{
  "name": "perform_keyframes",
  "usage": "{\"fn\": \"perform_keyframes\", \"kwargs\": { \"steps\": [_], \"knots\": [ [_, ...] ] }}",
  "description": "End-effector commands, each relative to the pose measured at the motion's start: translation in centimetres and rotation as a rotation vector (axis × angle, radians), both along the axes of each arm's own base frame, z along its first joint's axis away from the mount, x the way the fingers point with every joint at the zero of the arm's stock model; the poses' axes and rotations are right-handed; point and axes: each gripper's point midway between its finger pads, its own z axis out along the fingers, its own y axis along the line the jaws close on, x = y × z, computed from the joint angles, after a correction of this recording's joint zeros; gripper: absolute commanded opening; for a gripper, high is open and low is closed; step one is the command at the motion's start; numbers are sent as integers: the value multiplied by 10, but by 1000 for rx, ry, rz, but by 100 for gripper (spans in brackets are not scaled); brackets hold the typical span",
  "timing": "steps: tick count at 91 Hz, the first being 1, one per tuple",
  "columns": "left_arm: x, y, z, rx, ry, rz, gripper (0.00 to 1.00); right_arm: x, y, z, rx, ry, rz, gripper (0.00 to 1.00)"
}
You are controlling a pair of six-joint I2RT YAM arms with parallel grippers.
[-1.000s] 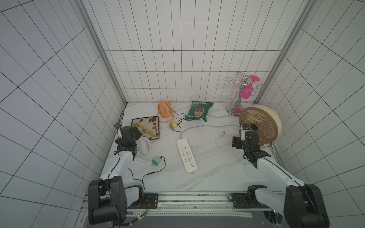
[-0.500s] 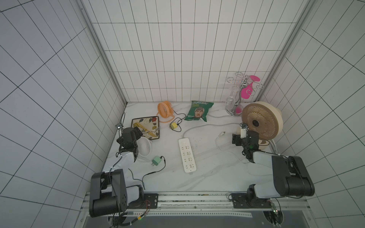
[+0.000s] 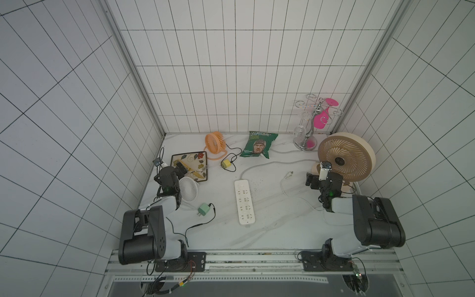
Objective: Unplug the desk fan from the power strip
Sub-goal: Reset both arms
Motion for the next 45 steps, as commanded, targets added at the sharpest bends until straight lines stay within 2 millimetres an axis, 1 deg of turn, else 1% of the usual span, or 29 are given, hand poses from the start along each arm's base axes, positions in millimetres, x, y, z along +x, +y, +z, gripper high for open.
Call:
{"fn": "perform_keyframes", "kwargs": {
  "steps": [1,10,14,16,18,21,27,30,36,41,45],
  "knots": [
    [10,-28,-10,46,31,-153,97,13,-7,18,14,-58,-26,97],
    [13,-49,-12,107,26,-232,98,13,-8,17,15,-56,-26,98],
    [13,-59,-21,147,28,-262,98,13,-7,17,16,-56,-25,98],
    [13,-62,-24,174,9,-264,98,13,-8,17,16,-56,-26,98],
    [14,-65,-21,199,-33,-257,97,13,-8,17,16,-56,-27,98],
    [15,-65,-17,213,-57,-245,97,13,-8,17,16,-57,-27,99],
    [15,-60,-25,181,47,-201,98,13,-7,17,17,-55,-24,99],
    [14,-57,-24,194,29,-189,98,13,-8,17,18,-55,-26,99],
    [13,-59,-20,215,-17,-180,99,13,-8,17,18,-56,-27,100],
    [14,-58,-20,208,-5,-175,99,14,-8,17,18,-56,-27,100],
    [14,-58,-24,192,44,-175,98,13,-8,17,18,-55,-28,100]
  ]
}}
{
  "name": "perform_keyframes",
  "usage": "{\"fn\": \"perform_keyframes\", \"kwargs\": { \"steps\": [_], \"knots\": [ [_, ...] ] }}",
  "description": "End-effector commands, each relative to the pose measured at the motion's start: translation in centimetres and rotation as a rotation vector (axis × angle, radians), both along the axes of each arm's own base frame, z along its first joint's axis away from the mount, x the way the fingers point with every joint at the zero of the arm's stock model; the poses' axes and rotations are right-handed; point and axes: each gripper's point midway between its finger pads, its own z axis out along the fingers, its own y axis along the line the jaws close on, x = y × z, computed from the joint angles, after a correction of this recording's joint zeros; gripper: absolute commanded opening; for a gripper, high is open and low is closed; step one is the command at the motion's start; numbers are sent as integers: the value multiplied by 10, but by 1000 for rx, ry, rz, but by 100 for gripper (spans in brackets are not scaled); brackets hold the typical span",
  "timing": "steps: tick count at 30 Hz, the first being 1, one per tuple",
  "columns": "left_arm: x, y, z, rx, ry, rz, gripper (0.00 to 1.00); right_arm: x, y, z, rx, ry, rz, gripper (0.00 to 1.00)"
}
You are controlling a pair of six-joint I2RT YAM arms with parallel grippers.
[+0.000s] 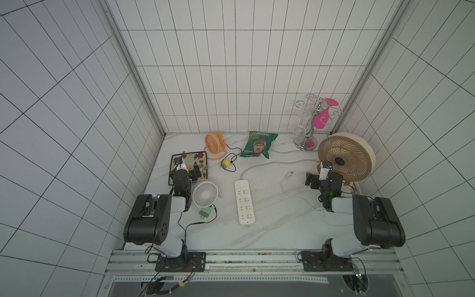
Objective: Unplug the desk fan from the power strip
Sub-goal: Reset both arms
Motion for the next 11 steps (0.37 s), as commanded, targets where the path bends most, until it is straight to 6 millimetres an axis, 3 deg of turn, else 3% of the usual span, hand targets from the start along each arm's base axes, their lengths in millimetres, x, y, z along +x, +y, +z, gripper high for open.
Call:
{"fn": "perform_keyframes", "kwargs": {
  "steps": [1,11],
  "knots": [
    [-1,6,-1,23,38,34,98,13,-9,17,2,-56,-25,100],
    [2,6,1,22,30,30,98,13,-9,17,3,-57,-24,99]
  ]
}}
